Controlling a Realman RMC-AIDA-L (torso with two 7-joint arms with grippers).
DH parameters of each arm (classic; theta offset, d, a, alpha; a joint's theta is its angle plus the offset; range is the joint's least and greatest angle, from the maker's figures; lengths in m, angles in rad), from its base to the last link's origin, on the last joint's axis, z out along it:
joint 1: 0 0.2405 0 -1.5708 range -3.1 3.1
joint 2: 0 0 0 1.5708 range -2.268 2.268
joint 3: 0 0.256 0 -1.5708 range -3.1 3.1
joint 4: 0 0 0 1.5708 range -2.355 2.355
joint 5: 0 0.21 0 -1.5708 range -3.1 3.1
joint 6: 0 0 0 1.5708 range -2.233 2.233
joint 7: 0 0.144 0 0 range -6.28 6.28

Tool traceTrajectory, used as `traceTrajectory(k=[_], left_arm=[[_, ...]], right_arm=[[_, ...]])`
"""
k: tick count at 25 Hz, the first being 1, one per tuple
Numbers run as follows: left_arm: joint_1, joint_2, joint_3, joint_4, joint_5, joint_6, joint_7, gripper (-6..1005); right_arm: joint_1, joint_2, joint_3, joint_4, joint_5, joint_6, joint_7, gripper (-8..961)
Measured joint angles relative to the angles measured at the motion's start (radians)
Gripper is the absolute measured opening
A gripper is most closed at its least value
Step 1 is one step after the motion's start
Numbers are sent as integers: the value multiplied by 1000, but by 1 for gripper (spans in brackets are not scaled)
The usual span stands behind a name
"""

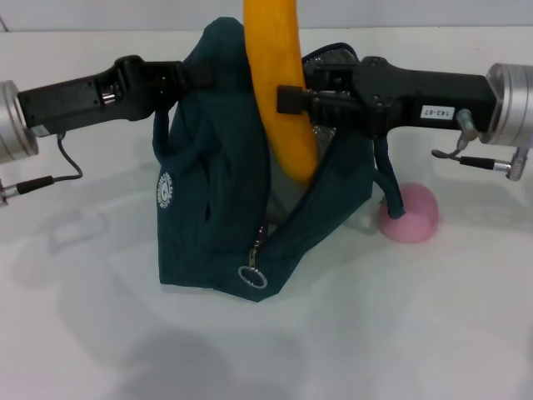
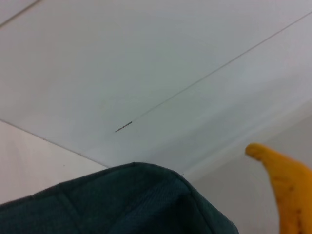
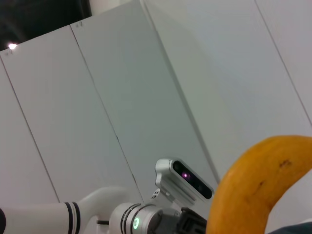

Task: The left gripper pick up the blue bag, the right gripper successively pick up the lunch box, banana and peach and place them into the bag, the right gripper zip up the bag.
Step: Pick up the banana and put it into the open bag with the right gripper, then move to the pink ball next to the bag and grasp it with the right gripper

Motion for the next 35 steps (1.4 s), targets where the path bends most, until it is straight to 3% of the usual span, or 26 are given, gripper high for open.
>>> traceTrajectory(k=[5,7,16,21,25,29,32,35], left_arm=[[-6,4,0,-4,-8,0,0,43],[-7,5,0,-4,-9,0,0,43],[-9,7,0,-5,-10,0,0,42],[-8,6,0,-6,-11,0,-3,42],[-4,6,0,-6,-11,0,-3,42],[-2,6,0,-6,-11,0,-4,42],[-2,4,0,-6,-11,-5,-4,42],[-1,2,0,-6,-11,-11,-5,42]], right_arm=[[-14,-2,-3,0,14,4,-8,402],[-14,-3,-3,0,14,4,-6,605],[-45,-10,15,-27,25,-6,-3,789],[-139,-25,75,-151,34,-21,42,858],[-277,-56,129,-248,28,-16,64,875],[-380,-84,180,-241,-36,-6,47,874],[-407,-79,191,-230,-154,7,13,873],[-407,-48,191,-229,-293,56,-5,870]])
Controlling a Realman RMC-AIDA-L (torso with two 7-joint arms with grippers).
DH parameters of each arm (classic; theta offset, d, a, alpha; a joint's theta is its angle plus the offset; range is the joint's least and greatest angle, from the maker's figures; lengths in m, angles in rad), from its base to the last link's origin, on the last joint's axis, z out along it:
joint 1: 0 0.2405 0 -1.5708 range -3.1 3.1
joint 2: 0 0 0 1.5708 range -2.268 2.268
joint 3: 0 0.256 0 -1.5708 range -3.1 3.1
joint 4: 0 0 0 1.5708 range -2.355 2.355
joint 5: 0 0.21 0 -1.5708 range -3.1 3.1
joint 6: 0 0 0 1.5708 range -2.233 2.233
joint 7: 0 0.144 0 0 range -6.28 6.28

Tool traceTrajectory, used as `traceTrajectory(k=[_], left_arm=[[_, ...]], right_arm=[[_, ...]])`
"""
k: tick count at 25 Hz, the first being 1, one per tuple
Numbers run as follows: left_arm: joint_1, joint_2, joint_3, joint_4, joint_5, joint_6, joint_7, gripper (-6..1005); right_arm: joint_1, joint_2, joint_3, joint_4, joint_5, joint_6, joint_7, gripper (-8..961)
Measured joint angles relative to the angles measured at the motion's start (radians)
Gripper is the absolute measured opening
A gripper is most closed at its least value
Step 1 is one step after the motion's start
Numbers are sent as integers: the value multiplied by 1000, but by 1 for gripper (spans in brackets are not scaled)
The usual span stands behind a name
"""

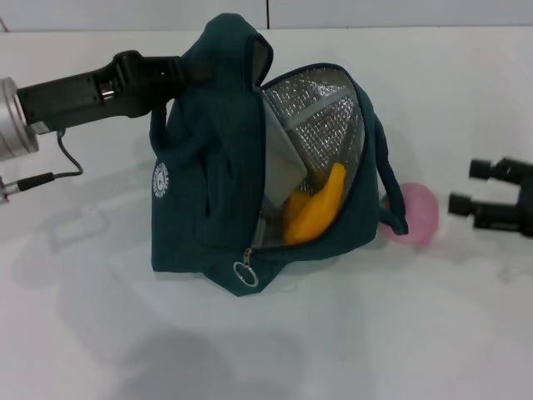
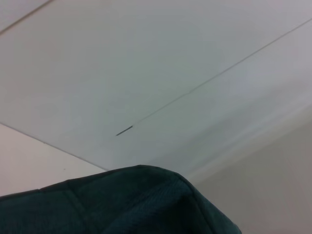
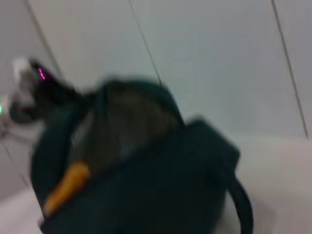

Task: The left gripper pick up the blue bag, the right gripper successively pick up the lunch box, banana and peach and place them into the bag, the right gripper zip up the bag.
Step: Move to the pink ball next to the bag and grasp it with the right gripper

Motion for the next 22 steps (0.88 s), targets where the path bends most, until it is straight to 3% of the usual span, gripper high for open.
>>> traceTrajectory(k=[4,22], left_arm=[[0,-2,0,0,0,0,-1,42],[-5,2,0,-1,1,-1,4,42]], right_arm=[[9,27,-16,8,-79,82,-36,864],[82,31,-174,61,-96,290,-125,835]])
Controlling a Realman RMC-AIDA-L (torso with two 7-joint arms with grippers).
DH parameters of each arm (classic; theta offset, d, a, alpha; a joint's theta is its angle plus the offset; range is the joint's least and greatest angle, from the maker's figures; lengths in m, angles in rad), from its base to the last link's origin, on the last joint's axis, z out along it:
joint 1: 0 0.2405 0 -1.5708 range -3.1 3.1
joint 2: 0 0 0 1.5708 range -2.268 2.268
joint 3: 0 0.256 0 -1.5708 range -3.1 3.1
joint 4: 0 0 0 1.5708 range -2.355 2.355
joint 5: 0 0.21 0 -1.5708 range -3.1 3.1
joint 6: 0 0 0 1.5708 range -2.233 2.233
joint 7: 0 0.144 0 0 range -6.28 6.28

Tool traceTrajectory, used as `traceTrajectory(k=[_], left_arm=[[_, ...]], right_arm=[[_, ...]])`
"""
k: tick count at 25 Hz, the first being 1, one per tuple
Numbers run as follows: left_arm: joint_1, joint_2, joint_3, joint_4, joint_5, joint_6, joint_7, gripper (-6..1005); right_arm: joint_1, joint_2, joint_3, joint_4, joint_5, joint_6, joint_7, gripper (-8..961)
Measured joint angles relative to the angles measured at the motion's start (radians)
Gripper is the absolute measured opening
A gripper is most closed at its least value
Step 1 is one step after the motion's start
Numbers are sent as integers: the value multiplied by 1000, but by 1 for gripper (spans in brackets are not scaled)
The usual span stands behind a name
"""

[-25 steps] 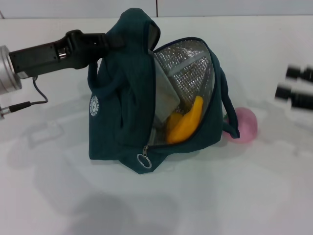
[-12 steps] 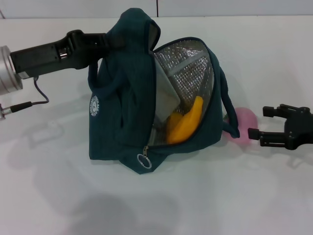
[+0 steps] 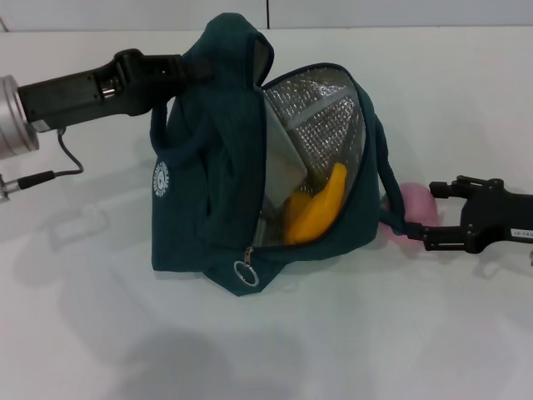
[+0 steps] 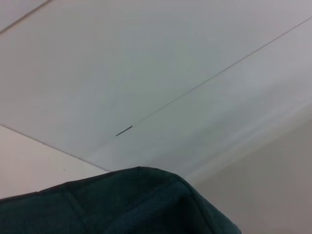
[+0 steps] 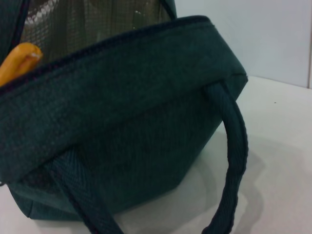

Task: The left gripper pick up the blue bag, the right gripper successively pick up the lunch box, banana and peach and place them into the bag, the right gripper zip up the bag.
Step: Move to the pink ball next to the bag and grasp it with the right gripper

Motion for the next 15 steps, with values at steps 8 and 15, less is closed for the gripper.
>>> traceTrajectory(k=[8,15], left_arm=[[-3,2,0,0,0,-2,1,42],[-3,1,0,0,0,-9,1,42]], right_arm=[[0,0,-28,-9,-4,30,0,797],[-2,-1,-28,-11,-4,31,-1,605]])
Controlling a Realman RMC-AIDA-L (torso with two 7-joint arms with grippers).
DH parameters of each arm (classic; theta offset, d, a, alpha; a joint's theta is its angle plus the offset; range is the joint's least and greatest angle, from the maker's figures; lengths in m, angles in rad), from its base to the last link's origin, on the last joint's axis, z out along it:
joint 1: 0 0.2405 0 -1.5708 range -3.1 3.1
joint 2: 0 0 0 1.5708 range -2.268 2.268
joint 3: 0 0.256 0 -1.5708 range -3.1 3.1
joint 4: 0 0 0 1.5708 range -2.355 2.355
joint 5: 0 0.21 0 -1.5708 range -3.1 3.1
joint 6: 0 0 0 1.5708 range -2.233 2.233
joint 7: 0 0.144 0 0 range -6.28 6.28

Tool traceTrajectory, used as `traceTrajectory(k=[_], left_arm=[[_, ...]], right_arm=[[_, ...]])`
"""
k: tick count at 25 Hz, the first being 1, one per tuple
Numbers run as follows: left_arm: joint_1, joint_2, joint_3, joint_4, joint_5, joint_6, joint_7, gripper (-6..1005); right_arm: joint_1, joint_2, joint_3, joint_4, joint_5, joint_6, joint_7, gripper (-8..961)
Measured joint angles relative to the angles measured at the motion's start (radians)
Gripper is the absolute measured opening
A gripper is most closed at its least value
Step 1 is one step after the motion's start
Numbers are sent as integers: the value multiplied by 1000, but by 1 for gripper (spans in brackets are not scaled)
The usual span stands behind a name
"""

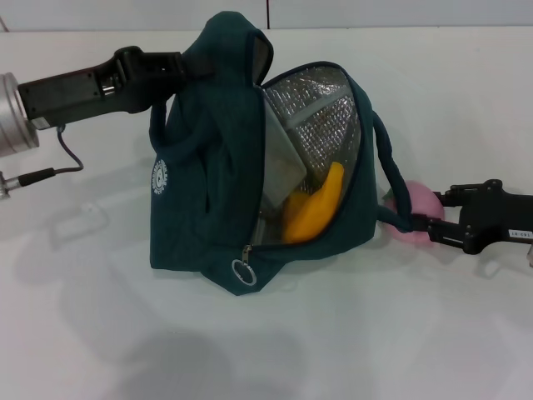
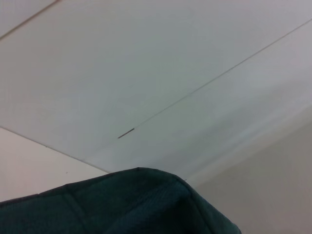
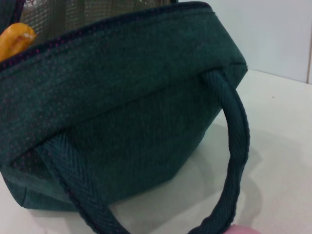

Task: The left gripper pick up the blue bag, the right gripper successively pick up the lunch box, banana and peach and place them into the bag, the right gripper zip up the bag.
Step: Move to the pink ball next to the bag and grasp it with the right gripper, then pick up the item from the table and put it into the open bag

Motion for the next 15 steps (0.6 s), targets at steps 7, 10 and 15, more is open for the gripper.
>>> traceTrajectory(k=[7,10,15], left_arm=[[1,0,0,0,0,-2,-1,42],[4,0,0,0,0,-2,-1,42],[6,1,0,0,0,-2,-2,42]], right_arm=[[-2,-3,15,-2,0,-4,0,397],[-14,-6,65,-8,2,-21,3,371],[-37,-7,258,-14,8,-107,6,331]])
